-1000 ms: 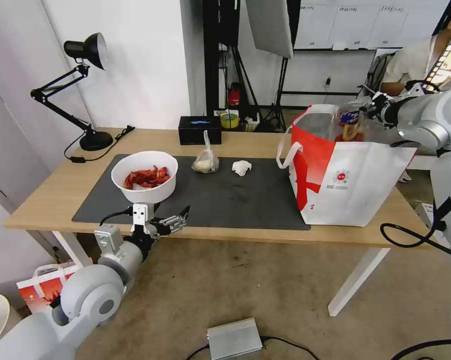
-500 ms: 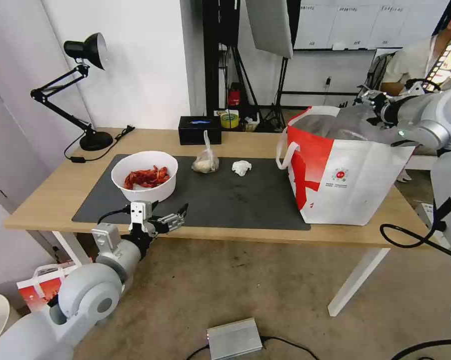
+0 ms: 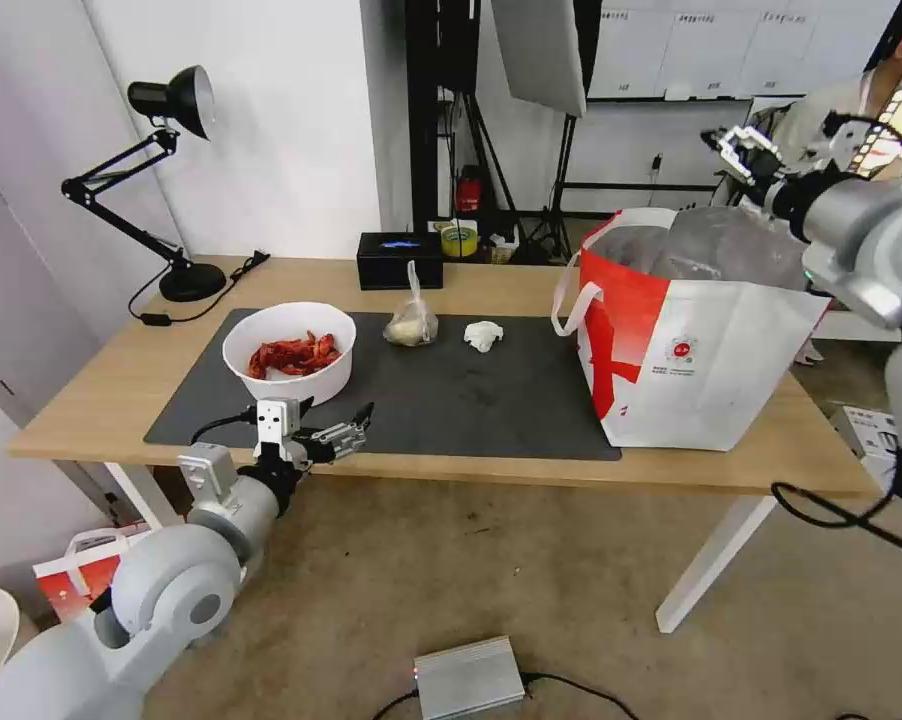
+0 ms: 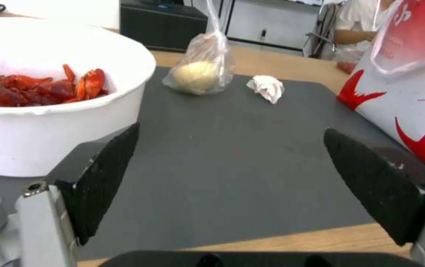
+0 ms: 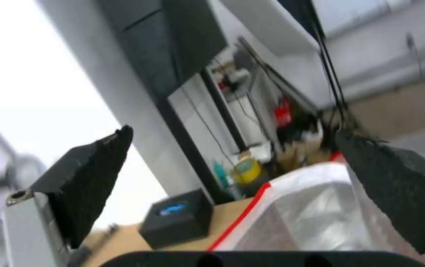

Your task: Pick up the trash from the table and place it into the takeout bag.

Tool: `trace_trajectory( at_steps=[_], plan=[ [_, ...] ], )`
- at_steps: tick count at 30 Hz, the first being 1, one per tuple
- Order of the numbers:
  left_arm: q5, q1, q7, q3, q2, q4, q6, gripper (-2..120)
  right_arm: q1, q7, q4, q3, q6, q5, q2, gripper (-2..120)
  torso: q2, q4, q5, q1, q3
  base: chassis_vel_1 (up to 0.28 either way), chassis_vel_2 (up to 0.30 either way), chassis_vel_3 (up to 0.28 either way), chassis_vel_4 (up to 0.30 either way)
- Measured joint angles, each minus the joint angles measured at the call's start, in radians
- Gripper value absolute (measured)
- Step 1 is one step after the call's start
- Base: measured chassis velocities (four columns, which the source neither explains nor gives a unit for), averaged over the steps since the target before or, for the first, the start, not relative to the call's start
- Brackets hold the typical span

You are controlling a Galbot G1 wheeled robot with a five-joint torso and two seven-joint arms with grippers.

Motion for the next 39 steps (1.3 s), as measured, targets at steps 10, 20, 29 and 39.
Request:
trace_trajectory(
  at_steps=[10, 20, 29, 39],
  plan=[
    [0.043, 0.000, 0.004, 0.031, -0.004, 0.017, -0.051, 100, -0.277, -0.259, 0.180, 0.042, 0.041, -0.319, -0.105, 100, 0.000, 0.0001, 0.0000, 0.000, 0.000, 0.000, 0.000, 0.000, 0.000],
    [0.130, 0.042, -0.016, -0.001, -0.001, 0.008, -0.039, 100, -0.531, -0.270, 0.359, 0.062, 0.178, -0.393, -0.152, 100, 0.000, -0.0001, 0.0000, 0.000, 0.000, 0.000, 0.000, 0.000, 0.000],
    [0.191, 0.129, -0.099, -0.048, -0.020, -0.028, 0.002, 100, -0.696, -0.181, 0.425, 0.025, 0.211, -0.448, -0.186, 100, 0.000, 0.0000, -0.0001, 0.000, 0.000, 0.000, 0.000, 0.000, 0.000],
    [0.202, 0.193, -0.147, -0.128, -0.028, -0.048, 0.041, 100, -0.862, -0.229, 0.371, -0.030, 0.366, -0.610, -0.192, 100, 0.000, -0.0001, 0.0001, 0.000, 0.000, 0.000, 0.000, 0.000, 0.000]
  ],
)
